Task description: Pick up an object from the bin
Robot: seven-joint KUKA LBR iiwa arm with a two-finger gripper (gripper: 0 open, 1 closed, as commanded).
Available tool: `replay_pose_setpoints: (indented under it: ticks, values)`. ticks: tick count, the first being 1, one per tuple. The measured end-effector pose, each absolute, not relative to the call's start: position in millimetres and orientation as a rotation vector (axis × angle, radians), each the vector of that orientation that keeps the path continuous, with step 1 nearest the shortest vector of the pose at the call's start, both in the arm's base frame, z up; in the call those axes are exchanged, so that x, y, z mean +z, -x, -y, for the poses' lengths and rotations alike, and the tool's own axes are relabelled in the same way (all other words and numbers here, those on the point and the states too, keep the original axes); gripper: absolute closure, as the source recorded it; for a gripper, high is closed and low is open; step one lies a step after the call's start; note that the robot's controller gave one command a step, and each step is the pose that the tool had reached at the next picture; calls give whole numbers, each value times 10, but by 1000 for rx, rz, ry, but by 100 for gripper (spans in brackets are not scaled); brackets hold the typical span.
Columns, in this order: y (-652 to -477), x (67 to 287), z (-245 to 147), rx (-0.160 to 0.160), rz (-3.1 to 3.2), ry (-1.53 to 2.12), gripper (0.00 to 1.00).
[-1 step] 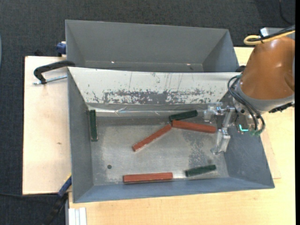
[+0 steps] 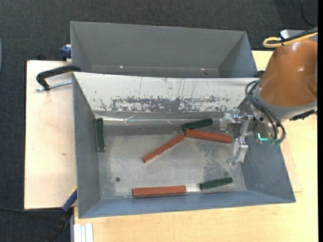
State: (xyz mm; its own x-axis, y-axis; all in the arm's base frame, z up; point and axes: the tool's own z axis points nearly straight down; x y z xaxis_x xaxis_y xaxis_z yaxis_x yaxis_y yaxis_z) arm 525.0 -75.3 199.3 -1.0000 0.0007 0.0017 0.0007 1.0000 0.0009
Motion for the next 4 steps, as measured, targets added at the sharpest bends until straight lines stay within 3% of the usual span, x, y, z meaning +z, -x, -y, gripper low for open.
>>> replay_pose_setpoints:
  ticks: [1, 2, 3, 4]
  values:
    - [-5286, 2442, 953, -3, 3141, -42, 0]
    - [-5493, 2338, 915, 5, 3159, -42, 0]
    - [-5508, 1690, 825, -1, 3144, 145, 0]
    - [-5650, 1107, 693, -2, 3139, 228, 0]
